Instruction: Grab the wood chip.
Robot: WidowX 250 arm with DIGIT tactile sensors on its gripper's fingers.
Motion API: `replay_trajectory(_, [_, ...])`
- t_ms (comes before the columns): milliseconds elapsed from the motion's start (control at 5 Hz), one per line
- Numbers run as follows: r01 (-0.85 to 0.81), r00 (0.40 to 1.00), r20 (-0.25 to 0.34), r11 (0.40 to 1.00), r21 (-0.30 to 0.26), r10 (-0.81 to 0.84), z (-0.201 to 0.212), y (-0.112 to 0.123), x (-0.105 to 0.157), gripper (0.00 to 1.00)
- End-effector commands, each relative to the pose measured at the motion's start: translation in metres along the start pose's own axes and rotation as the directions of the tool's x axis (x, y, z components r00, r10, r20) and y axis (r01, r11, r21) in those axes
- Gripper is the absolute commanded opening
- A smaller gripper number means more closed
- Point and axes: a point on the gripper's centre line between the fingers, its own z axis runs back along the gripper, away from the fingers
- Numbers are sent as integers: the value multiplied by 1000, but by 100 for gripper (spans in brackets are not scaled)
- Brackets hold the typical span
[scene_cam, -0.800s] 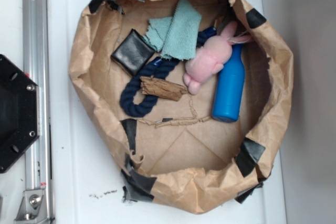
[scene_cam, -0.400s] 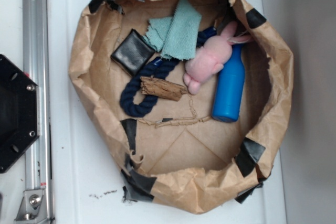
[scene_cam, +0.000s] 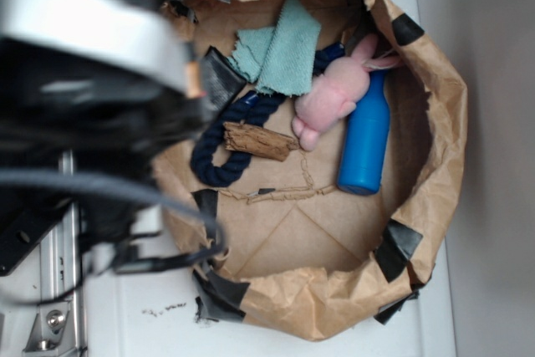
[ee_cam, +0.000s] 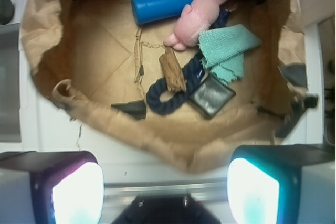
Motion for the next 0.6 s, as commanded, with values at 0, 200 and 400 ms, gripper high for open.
replay_trajectory(0, [71, 997, 10, 997, -3, -71, -55, 22, 47, 100])
replay_trajectory(200, [60, 998, -9, 998, 13, -59, -77, 22, 57, 100])
replay_trajectory(400, [86, 996, -28, 995, 54, -84, -114, 14, 67, 100])
